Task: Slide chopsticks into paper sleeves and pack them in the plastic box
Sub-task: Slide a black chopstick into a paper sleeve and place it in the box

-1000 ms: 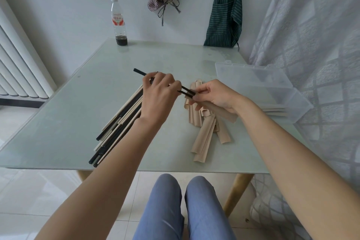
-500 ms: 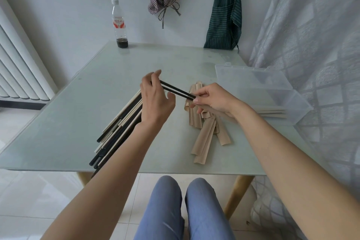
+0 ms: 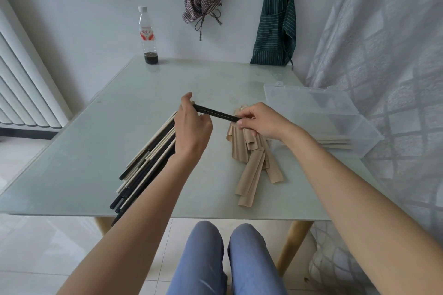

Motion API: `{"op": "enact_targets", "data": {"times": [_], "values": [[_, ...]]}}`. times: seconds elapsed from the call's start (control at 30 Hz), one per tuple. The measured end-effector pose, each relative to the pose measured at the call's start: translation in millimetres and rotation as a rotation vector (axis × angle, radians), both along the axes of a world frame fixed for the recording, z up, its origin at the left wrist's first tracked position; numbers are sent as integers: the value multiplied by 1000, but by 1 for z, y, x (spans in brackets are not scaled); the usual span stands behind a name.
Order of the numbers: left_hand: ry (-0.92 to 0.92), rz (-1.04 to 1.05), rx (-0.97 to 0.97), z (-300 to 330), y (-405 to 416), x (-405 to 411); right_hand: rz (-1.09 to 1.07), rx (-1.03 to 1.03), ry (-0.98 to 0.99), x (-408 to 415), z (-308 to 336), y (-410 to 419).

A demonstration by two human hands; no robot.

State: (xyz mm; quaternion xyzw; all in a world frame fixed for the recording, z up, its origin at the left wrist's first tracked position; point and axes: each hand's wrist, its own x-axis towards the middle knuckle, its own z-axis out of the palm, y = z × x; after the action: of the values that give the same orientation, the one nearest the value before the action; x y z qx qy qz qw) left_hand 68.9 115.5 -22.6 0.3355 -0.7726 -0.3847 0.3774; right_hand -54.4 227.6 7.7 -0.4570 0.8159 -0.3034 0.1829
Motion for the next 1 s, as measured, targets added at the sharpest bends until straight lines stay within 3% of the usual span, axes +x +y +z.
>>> {"op": "enact_targets", "data": {"times": [0.27, 0.5, 0.63, 0.77, 0.87, 1.0], "values": [[-227, -163, -336, 11, 13, -26, -98, 83, 353, -18, 20, 25], [-271, -332, -384, 22, 54, -90, -215, 153, 578, -74, 20, 79], [-427, -367, -500, 19, 73, -125, -239, 292, 563, -107, 15, 97], [-596, -373, -659, 13, 88, -156, -223, 423, 362, -136, -3, 103], [-659, -396, -676, 7, 90, -167, -216, 337, 264, -145, -14, 105], [-501, -390, -516, 2, 85, -162, -215, 160, 233, -137, -16, 100]]}}
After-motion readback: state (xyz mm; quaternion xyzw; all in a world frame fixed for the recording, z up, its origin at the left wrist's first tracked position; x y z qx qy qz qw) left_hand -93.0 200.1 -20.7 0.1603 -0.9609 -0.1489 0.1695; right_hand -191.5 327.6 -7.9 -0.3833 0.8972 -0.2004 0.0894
